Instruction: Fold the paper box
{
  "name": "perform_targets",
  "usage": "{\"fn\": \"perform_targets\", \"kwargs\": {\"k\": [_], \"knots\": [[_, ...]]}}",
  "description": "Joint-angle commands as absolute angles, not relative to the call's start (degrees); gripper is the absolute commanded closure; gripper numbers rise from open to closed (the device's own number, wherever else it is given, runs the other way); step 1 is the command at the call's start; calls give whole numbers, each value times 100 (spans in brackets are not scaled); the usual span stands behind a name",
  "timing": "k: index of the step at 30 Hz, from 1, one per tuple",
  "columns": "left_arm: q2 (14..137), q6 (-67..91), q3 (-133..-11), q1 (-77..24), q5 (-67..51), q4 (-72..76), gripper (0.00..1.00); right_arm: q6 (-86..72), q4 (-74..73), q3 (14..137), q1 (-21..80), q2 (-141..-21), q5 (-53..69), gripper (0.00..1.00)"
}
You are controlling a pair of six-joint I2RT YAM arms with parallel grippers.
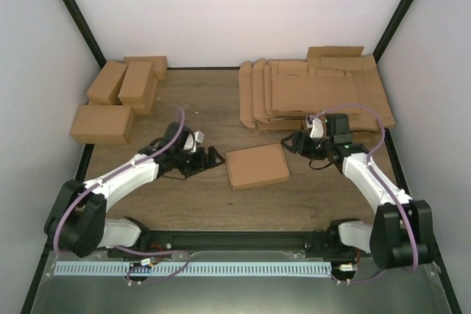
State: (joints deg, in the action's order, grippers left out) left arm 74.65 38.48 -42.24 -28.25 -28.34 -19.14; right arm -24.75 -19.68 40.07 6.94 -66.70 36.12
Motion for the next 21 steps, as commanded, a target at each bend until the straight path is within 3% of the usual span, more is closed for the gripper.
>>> {"fn": "perform_targets", "kwargs": {"k": [1, 6, 12, 17, 21], "knots": [[7707, 4224, -3930, -3114, -2760, -1209, 2, -2319, -1710, 3786, 676, -7067, 3406, 36], [8138, 4656, -3648, -3662, -2499, -587, 6, -2322, -1280, 3434, 741, -7549, 3307, 46], [8340, 4705, -3643, -3744, -2334, -354, 9, -2257, -958, 3343, 812, -8150, 3106, 46], [8713, 4829, -3663, -3737, -2554, 29, 25, -2379, -533, 3198, 827, -8437, 3449, 62], [8581, 4790, -3660, -3728, -2446, -13, 19, -2492, -310, 3067, 822, -8508, 3575, 78]]}}
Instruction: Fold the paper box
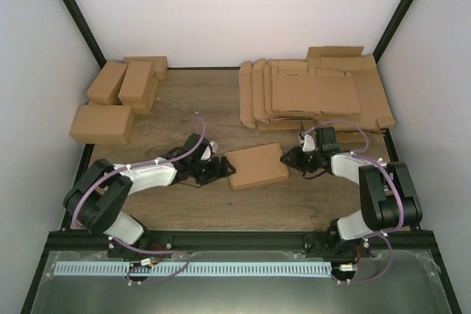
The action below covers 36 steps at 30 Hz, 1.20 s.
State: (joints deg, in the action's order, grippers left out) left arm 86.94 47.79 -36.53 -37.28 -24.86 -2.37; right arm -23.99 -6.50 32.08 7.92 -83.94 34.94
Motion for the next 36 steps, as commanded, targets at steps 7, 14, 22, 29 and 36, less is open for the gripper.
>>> {"fn": "perform_targets", "kwargs": {"k": [7, 14, 22, 29, 36], "knots": [[8070, 5136, -3036, -3254, -3117, 810, 0, -2562, 67, 2864, 581, -8722, 4177, 92], [8171, 5502, -2522, -3068, -3606, 1779, 0, -2612, 360, 2793, 370, -9105, 4670, 98], [8589, 5708, -2492, -3067, -3842, 2447, 11, -2408, 246, 2840, 286, -9087, 4599, 98], [8969, 5864, -2821, -3128, -3998, 2956, 19, -2372, 204, 2872, 281, -9035, 4597, 98], [9082, 5974, -2997, -3217, -4007, 2859, 45, -2402, 205, 2898, 281, -9000, 4656, 96]]}}
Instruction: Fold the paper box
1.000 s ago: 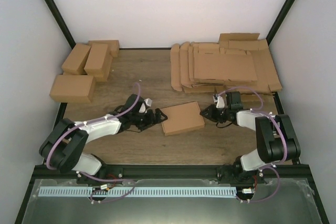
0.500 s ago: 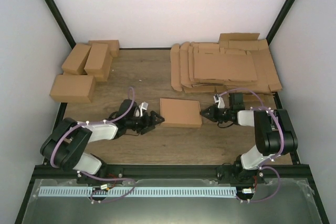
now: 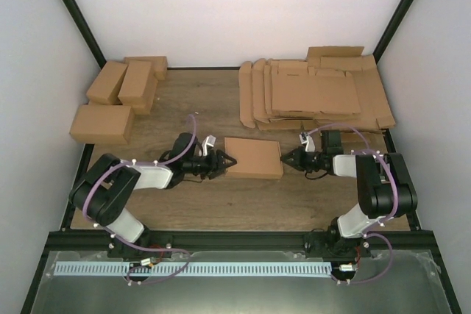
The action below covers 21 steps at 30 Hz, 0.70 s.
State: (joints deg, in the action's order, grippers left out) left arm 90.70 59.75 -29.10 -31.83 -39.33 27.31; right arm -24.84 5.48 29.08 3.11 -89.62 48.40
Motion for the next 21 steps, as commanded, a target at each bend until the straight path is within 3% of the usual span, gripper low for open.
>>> {"fn": "perform_targets", "kwargs": {"k": [1, 6, 12, 18, 21], "knots": [[9023, 5917, -3016, -3217, -3954, 2714, 49, -2407, 175, 2907, 281, -8955, 4651, 95], [8764, 5628, -3221, -3066, -3935, 1979, 73, -2367, -199, 3088, 281, -8412, 4517, 85], [8319, 5064, -3550, -2610, -4280, 967, 74, -2353, -438, 3310, 285, -7825, 4772, 58], [7625, 4638, -3905, -1810, -5247, 9, 72, -2836, 24, 3325, 281, -7160, 5868, 27], [7485, 4263, -4285, -1584, -5855, -642, 72, -3182, 233, 3487, 320, -7025, 6314, 20]]}}
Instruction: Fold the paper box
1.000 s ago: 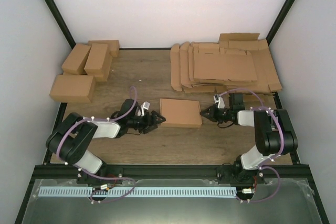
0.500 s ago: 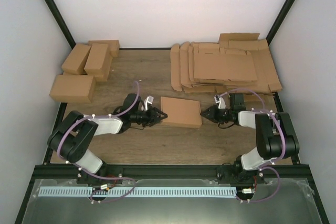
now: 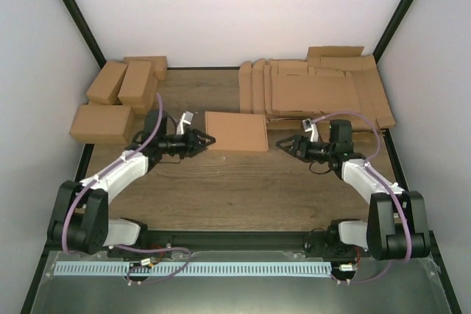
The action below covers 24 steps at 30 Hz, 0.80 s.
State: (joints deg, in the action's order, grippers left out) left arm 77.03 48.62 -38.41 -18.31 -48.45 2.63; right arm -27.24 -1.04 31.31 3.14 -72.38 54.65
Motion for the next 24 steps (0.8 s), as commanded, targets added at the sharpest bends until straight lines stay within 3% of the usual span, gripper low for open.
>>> {"fn": "perform_targets", "kwargs": {"k": [1, 8, 24], "knots": [[7442, 4065, -4483, -1575, -5928, -860, 72, -3209, 203, 3596, 351, -7044, 6383, 20], [7231, 3911, -4801, -1577, -6429, -1196, 70, -3274, 18, 4247, 439, -7398, 6701, 24], [7104, 3933, -4850, -1585, -6482, -1204, 69, -4044, 568, 4349, 788, -7604, 7176, 66]]}}
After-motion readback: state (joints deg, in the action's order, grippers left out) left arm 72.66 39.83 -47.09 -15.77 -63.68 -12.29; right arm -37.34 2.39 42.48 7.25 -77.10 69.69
